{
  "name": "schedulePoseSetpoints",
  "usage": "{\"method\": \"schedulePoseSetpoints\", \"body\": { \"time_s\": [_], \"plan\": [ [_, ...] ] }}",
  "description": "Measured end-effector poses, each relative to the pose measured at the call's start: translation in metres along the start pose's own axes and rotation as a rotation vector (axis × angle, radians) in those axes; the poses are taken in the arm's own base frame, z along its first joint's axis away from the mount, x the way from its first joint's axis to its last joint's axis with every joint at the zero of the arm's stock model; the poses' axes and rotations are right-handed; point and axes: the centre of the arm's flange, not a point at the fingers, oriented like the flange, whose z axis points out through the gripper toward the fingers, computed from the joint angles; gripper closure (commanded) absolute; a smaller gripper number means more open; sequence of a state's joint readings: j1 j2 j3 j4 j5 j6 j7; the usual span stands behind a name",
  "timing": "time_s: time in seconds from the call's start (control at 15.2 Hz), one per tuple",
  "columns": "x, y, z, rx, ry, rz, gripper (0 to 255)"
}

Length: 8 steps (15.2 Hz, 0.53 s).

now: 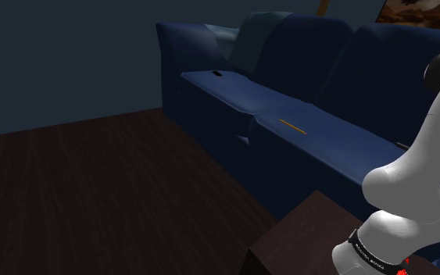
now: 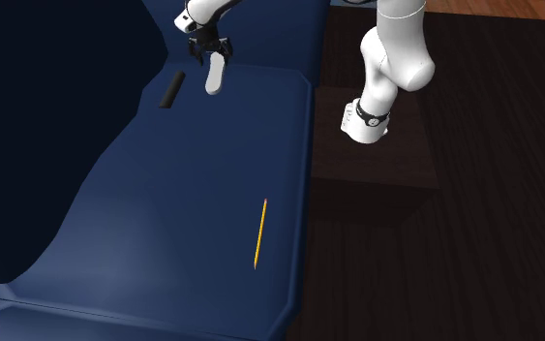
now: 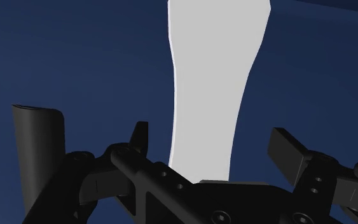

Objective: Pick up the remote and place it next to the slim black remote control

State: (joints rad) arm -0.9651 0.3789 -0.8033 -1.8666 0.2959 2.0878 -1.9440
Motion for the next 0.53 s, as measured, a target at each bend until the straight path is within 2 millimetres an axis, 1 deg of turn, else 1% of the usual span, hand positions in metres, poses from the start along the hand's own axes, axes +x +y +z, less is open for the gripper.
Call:
{"method": "schedulePoseSetpoints", "body": {
  "time_s": [0.13,0.2,0.53],
  "plan": [
    [0.002,0.001,-0.024,-0.001,0.000,0.000,0],
    [0.001,0.000,-0.029,-0.001,0.000,0.000,0],
    [0.000,-0.001,-0.033,0.001,0.000,0.000,0]
  ]
}}
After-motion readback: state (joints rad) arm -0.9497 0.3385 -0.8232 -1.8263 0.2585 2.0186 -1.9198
